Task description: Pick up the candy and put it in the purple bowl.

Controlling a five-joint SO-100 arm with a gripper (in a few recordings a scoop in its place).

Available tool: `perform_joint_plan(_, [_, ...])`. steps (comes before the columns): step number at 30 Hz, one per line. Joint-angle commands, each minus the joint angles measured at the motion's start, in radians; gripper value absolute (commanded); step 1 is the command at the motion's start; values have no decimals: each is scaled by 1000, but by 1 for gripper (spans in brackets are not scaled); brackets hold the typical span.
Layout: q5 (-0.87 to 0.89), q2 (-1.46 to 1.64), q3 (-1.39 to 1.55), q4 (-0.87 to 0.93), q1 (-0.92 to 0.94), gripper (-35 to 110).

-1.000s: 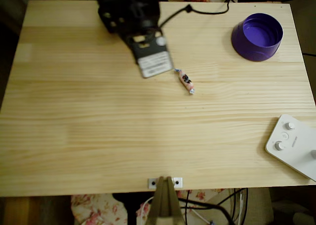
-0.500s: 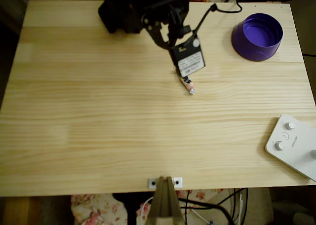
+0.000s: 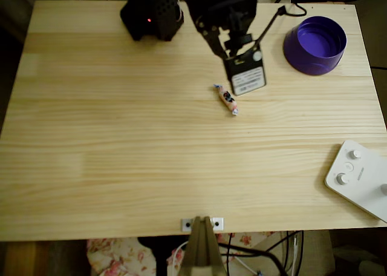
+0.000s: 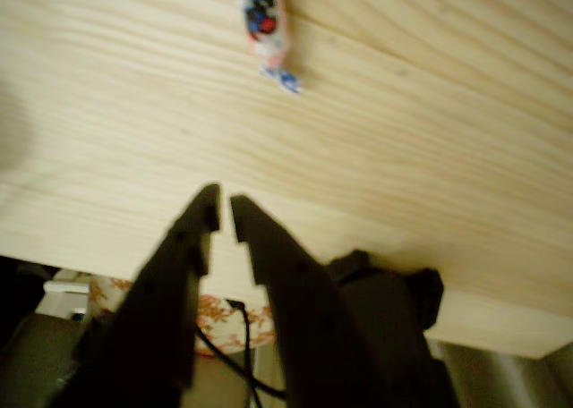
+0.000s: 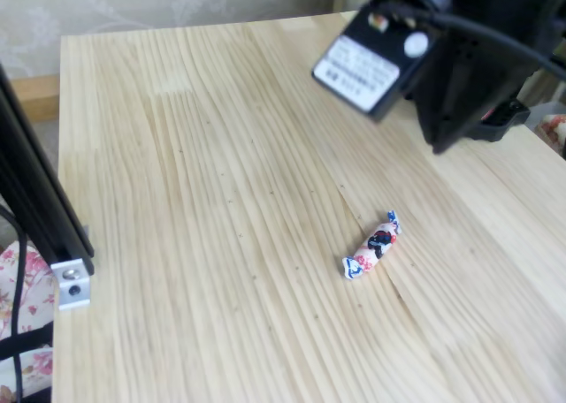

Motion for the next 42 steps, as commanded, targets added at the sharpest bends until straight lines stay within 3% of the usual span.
perform_joint_plan(1, [-5,9,-2,-51,-41,0])
perform_joint_plan(16, [-32,-158,57,-252,-57,9])
perform_joint_plan(19, [-38,-173,75,-267,-57,17])
perform_joint_plan(28, [-72,-222,66,-348,-57,24])
perform_joint_plan(42, [-129,-341,75,-469,-9,24])
